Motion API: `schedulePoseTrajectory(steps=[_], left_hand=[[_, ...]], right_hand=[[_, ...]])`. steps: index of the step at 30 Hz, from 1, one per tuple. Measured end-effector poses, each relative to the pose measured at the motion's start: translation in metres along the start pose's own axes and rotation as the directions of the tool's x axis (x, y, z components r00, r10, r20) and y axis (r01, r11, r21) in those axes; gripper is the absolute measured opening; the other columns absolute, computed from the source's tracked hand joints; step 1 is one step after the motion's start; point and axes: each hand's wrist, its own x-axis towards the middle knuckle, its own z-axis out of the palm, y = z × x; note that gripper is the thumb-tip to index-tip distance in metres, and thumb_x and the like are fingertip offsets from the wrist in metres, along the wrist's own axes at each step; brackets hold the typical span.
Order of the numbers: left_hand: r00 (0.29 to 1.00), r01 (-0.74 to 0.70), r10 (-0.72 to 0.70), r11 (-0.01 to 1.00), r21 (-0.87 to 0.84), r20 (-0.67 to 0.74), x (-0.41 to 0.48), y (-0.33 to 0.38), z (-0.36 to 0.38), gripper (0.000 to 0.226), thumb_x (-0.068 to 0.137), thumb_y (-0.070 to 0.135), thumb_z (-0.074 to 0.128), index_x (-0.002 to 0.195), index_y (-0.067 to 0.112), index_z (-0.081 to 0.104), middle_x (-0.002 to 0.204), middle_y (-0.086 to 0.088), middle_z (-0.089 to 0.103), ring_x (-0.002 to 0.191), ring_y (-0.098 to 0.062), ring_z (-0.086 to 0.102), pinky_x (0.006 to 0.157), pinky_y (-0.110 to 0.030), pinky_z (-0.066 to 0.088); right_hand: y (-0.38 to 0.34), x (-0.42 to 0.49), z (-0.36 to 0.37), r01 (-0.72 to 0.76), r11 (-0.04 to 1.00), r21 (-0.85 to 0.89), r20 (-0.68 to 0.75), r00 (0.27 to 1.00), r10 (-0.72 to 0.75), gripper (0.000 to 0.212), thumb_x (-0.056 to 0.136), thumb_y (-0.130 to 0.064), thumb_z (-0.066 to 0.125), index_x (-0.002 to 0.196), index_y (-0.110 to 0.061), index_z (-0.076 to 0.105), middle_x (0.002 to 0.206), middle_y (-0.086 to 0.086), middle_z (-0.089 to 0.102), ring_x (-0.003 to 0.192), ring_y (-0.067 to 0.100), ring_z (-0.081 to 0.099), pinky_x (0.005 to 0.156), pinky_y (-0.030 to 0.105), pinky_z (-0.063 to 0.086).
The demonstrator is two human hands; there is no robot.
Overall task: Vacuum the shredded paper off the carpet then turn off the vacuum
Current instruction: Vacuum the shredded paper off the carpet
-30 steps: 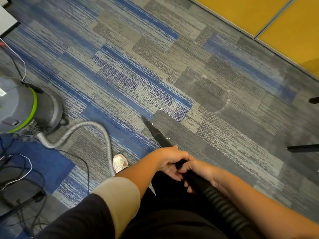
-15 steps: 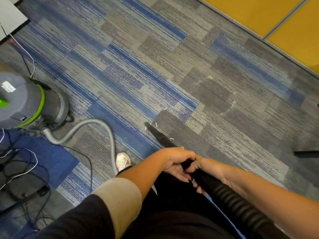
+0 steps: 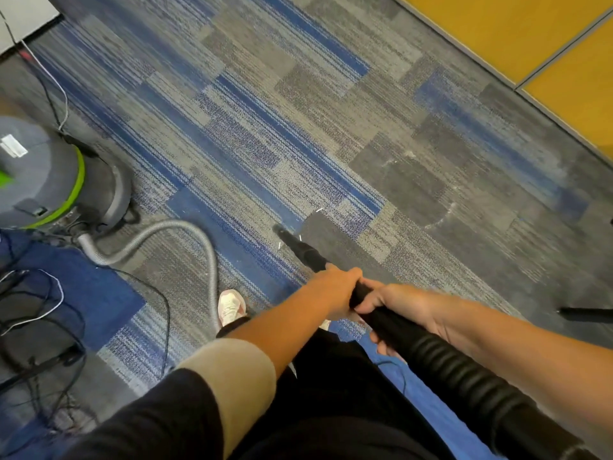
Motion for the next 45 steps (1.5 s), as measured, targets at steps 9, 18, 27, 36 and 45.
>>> schedulePoseTrajectory(steps=[9,18,27,36,45], left_hand=[[0.999,-0.033,0.033,0.999,-0.002,-0.002,-0.006,0.010,0.008,0.058,0.082,0.033,0.071,0.125,0.010,0.040,0.119,-0.025,0.049,0.110,-0.039,0.050,0.087,-0.039,0.044],[0.998,-0.037,0.038,0.999,-0.025,0.041,-0.004,0.023,0.009,0.058,0.082,0.031,0.072,0.124,0.009,0.038,0.121,-0.025,0.046,0.110,-0.039,0.050,0.089,-0.041,0.043],[0.996,-0.084,0.085,0.996,-0.031,0.018,0.011,0.039,0.001,0.054,0.081,0.031,0.072,0.119,0.010,0.038,0.117,-0.023,0.045,0.102,-0.040,0.053,0.082,-0.041,0.045],[0.994,-0.073,0.074,0.997,-0.012,0.076,0.011,0.043,0.015,0.055,0.083,0.031,0.070,0.123,0.011,0.039,0.122,-0.025,0.044,0.106,-0.041,0.052,0.088,-0.043,0.044],[0.996,-0.091,0.091,0.995,-0.026,-0.019,0.036,0.052,-0.018,0.055,0.081,0.026,0.072,0.123,0.012,0.039,0.125,-0.022,0.035,0.100,-0.040,0.054,0.084,-0.043,0.046]], right_hand=[[0.003,-0.009,-0.006,-0.056,0.998,-0.026,-0.014,0.998,0.056,0.054,0.095,-0.009,0.040,0.138,-0.041,0.028,0.051,0.014,0.048,0.030,0.022,0.050,0.033,0.020,0.042],[0.009,-0.014,-0.016,-0.066,0.998,0.003,-0.024,0.998,0.066,0.064,0.092,-0.007,0.044,0.140,-0.044,0.025,0.057,0.016,0.048,0.034,0.023,0.050,0.035,0.022,0.044],[0.006,-0.029,-0.032,-0.029,0.999,0.037,-0.081,0.996,0.032,0.056,0.095,-0.008,0.040,0.138,-0.042,0.027,0.053,0.015,0.049,0.033,0.023,0.050,0.034,0.021,0.042],[0.023,-0.028,-0.030,-0.030,0.997,0.067,-0.096,0.995,0.037,0.066,0.095,-0.007,0.040,0.145,-0.044,0.017,0.056,0.015,0.048,0.031,0.021,0.049,0.034,0.019,0.042],[0.002,-0.026,-0.051,0.085,0.988,0.127,-0.113,0.991,-0.071,0.058,0.094,-0.008,0.041,0.138,-0.042,0.027,0.054,0.015,0.048,0.031,0.022,0.050,0.033,0.020,0.042]])
